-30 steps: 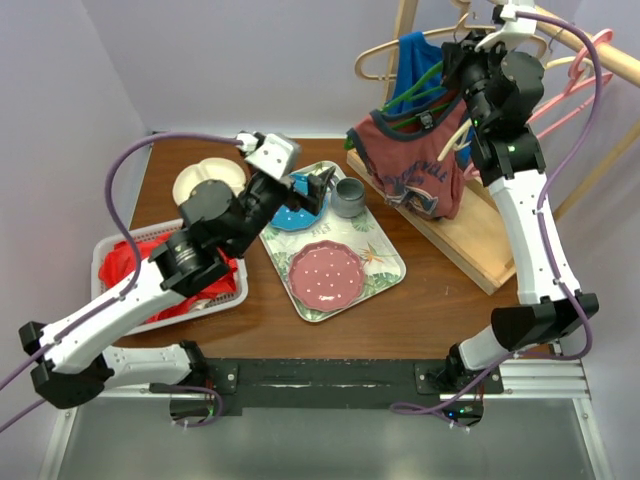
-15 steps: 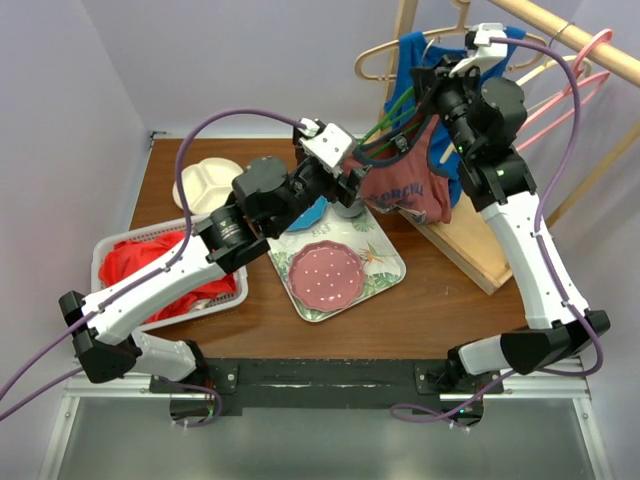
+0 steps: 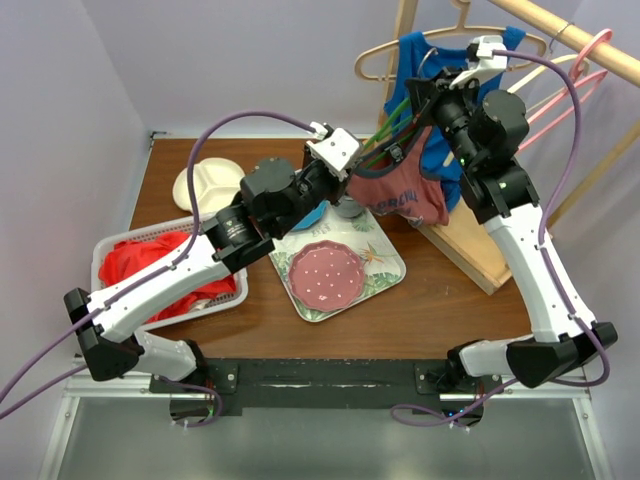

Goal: Remove the tank top from the hanger
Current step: Pick up the hanger from the clothesline.

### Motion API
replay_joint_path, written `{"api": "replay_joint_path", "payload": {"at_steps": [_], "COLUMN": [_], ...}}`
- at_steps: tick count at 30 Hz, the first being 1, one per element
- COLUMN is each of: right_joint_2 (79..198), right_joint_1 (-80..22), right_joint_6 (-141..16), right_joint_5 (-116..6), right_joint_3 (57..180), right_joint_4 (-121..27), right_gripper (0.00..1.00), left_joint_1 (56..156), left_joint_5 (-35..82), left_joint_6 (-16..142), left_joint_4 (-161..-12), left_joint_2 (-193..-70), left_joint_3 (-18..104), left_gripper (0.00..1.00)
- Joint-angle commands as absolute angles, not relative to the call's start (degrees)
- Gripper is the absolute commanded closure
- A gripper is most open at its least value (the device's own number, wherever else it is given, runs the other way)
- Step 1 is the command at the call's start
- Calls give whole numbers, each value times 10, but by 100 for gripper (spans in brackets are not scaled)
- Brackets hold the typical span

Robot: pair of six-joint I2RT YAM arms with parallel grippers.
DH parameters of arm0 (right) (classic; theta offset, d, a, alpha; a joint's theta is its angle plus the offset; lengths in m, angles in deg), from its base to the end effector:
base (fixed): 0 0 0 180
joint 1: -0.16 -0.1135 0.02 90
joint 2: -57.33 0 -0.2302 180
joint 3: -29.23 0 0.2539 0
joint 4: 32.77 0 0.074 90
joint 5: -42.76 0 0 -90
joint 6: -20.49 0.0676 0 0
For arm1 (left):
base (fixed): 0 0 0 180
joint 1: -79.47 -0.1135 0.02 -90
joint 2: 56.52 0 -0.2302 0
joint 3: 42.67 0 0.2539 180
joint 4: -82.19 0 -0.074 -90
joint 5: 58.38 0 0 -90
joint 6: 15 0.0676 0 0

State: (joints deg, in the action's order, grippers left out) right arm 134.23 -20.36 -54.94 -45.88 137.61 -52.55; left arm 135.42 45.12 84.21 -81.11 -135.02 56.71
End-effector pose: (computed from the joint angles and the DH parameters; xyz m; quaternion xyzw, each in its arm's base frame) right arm 0.3031 0.1117 0.4990 -0.0236 0.6309 0.2266 0.7416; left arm 0.2094 -0.2817 0.4398 0.2915 0.6161 -0.2151 0.6994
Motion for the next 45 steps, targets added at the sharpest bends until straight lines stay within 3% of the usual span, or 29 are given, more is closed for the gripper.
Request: {"api": "replay_joint_path", "payload": {"at_steps": [1,2,4,7,8,11,14,15,16,17,23,27,30,37,45], "right_joint_2": [1320,1320,1322,1322,1322,1317,1304,1297,1291,1277,1226,1200,1184,1188,1194], "right_joint_1": [-208,-208,-209,-209,-209,-208,-208,-209,-209,-209,-208,-208,-208,-209,-209], "right_joint_6": [-507,-510,-511,-510,-508,-498,-484,-477,-471,-456,-355,-327,-332,-455,-504], "right_joint_5": [-484,-483,-482,-487,-490,-505,-515,-516,-519,-519,-521,-533,-551,-669,-658], "right_joint_3": [1381,1382,1385,1389,1388,1379,1361,1344,1335,1326,1251,1215,1189,1140,1148], "right_joint_4": [-470,-472,-473,-474,-472,-470,-466,-466,-467,-467,-451,-447,-427,-338,-322], "right_gripper": [100,100,100,100,100,100,99,91,74,68,43,33,30,38,40], "left_joint_1": [1354,1354,1354,1350,1349,1345,1338,1331,1326,1321,1281,1267,1263,1263,1263], "left_joint_5": [465,466,472,474,472,456,452,445,440,434,379,365,354,319,296], "left_joint_6": [845,846,848,852,851,846,834,827,821,815,772,765,764,754,724], "left_joint_4": [-812,-810,-805,-808,-811,-817,-826,-832,-833,-855,-905,-906,-907,-909,-913], "left_joint_2": [-1352,-1351,-1351,-1352,-1353,-1353,-1345,-1340,-1334,-1321,-1281,-1271,-1264,-1245,-1202], "left_joint_3": [560,559,553,549,548,547,541,533,527,520,481,469,462,456,420], "left_gripper": [44,37,37,58,76,100,100,100,100,100,100,100,100,100,100]}}
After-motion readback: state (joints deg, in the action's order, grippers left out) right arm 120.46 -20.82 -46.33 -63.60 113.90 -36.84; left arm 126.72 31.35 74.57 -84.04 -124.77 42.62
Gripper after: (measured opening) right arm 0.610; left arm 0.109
